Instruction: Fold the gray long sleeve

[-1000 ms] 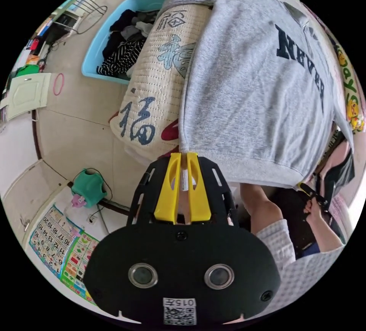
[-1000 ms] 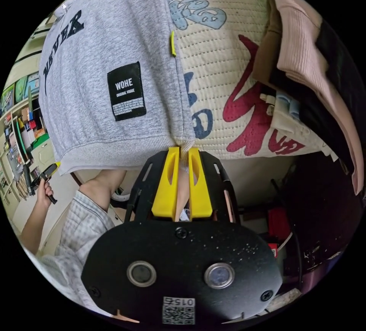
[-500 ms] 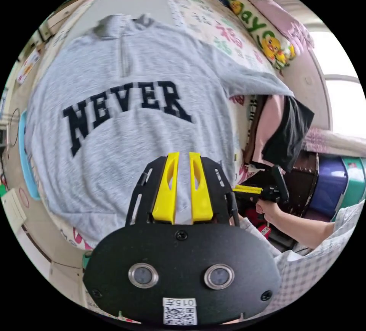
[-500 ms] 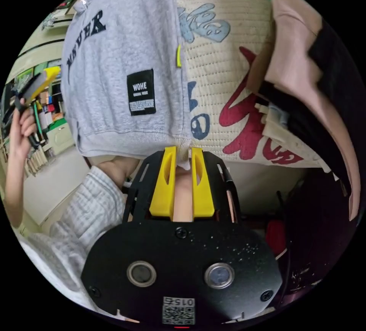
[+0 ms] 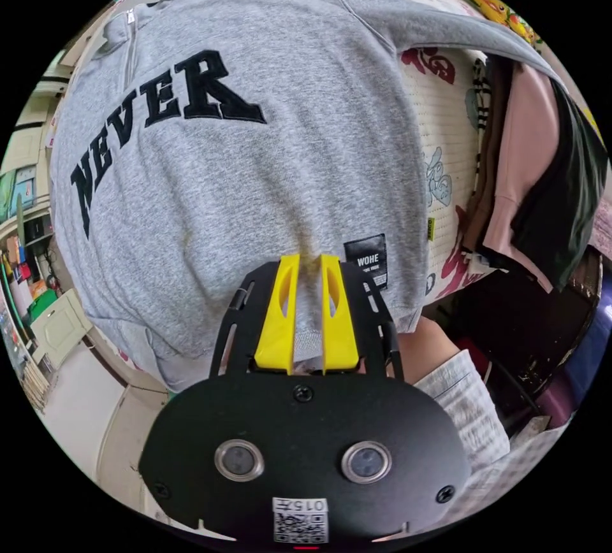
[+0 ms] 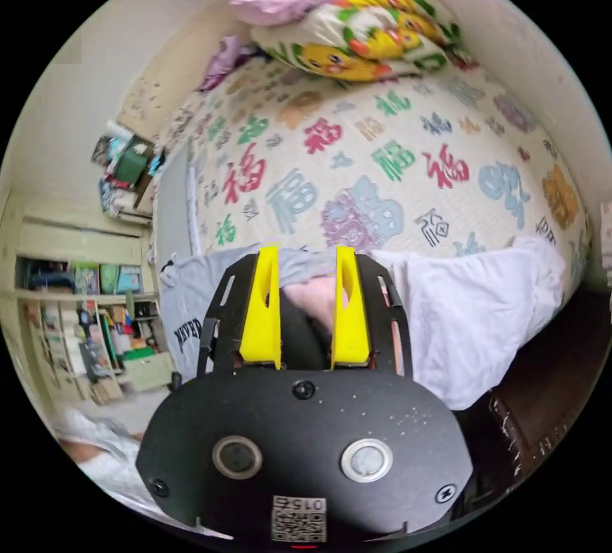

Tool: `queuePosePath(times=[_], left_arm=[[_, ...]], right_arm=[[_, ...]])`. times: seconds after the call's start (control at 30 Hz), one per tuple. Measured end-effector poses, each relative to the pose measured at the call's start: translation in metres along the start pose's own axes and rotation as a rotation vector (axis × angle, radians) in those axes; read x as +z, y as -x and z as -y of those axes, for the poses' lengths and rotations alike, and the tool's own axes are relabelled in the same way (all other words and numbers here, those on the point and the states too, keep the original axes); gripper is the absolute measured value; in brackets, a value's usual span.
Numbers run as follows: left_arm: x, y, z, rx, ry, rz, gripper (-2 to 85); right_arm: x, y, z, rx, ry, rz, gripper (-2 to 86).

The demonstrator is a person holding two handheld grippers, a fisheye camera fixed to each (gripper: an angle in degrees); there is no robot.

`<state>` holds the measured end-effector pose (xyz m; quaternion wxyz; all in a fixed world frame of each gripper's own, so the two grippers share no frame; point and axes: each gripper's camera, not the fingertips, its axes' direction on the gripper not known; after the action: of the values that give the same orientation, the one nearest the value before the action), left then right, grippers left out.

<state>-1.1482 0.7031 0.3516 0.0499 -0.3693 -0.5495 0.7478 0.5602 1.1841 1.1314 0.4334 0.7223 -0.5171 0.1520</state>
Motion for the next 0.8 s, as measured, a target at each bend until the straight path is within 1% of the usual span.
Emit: queuePosePath(times=[0.03, 0.07, 0.1, 0.17, 0.2, 0.23, 0.27, 0.3, 0.33, 0.4, 0.5, 0.53, 0.57, 0.6, 0.67, 0.7, 0.73, 0.77, 0.8], left_arm=[[0.002, -0.004, 0.004, 0.020, 0.021, 0.027, 6.0], [0.003, -0.008, 0.006, 0.040, 0.036, 0.051, 6.0], [0.004, -0.009, 0.007, 0.048, 0.042, 0.060, 6.0], [0.007, -0.009, 0.008, 0.061, 0.051, 0.074, 6.0], [0.008, -0.008, 0.007, 0.058, 0.051, 0.072, 5.9], [0.010, -0.005, 0.007, 0.044, 0.051, 0.062, 5.9], [0.011, 0.000, 0.006, 0.025, 0.050, 0.047, 5.9], [0.012, 0.003, 0.006, 0.015, 0.050, 0.039, 5.9], [0.014, 0.009, 0.006, -0.003, 0.051, 0.023, 5.9], [0.017, 0.018, 0.006, -0.026, 0.058, -0.003, 6.0], [0.022, 0.037, 0.005, -0.037, 0.073, -0.077, 6.8], [0.023, 0.048, 0.004, -0.043, 0.078, -0.125, 7.1], [0.020, 0.062, 0.001, -0.066, 0.061, -0.195, 7.2], [0.017, 0.070, -0.001, -0.083, 0.037, -0.238, 7.3], [-0.008, 0.112, -0.014, -0.203, -0.134, -0.456, 7.9], [-0.014, 0.124, -0.018, -0.236, -0.192, -0.543, 8.1], [-0.023, 0.150, -0.027, -0.292, -0.319, -0.773, 9.6], [-0.027, 0.175, -0.035, -0.308, -0.468, -1.060, 11.3], [-0.026, 0.186, -0.037, -0.306, -0.536, -1.192, 12.1]], right_arm=[[0.017, -0.030, 0.028, 0.111, 0.081, 0.002, 13.9], [0.039, -0.052, 0.050, 0.166, 0.178, 0.046, 14.9], [0.052, -0.061, 0.057, 0.186, 0.233, 0.046, 15.5], [0.095, -0.088, 0.069, 0.296, 0.436, 0.041, 16.3], [0.104, -0.093, 0.069, 0.318, 0.473, 0.058, 15.4], [0.116, -0.098, 0.065, 0.339, 0.519, 0.125, 13.7], [0.123, -0.096, 0.060, 0.321, 0.543, 0.236, 11.9], [0.124, -0.094, 0.058, 0.309, 0.539, 0.277, 11.1], [0.120, -0.087, 0.053, 0.273, 0.517, 0.295, 7.7], [0.107, -0.068, 0.048, 0.175, 0.474, 0.239, 5.2], [0.067, -0.012, 0.036, -0.032, 0.330, 0.265, 3.9], [0.046, 0.022, 0.025, -0.144, 0.253, 0.287, 3.6], [0.028, 0.062, 0.008, -0.266, 0.187, 0.313, 3.4], [0.021, 0.083, -0.003, -0.328, 0.165, 0.329, 3.3], [0.013, 0.169, -0.060, -0.572, 0.138, 0.389, 2.9], [0.016, 0.189, -0.078, -0.621, 0.144, 0.406, 2.8], [0.031, 0.226, -0.117, -0.711, 0.188, 0.441, 2.7], [0.055, 0.258, -0.159, -0.777, 0.248, 0.456, 2.6], [0.070, 0.271, -0.181, -0.794, 0.278, 0.455, 2.5]])
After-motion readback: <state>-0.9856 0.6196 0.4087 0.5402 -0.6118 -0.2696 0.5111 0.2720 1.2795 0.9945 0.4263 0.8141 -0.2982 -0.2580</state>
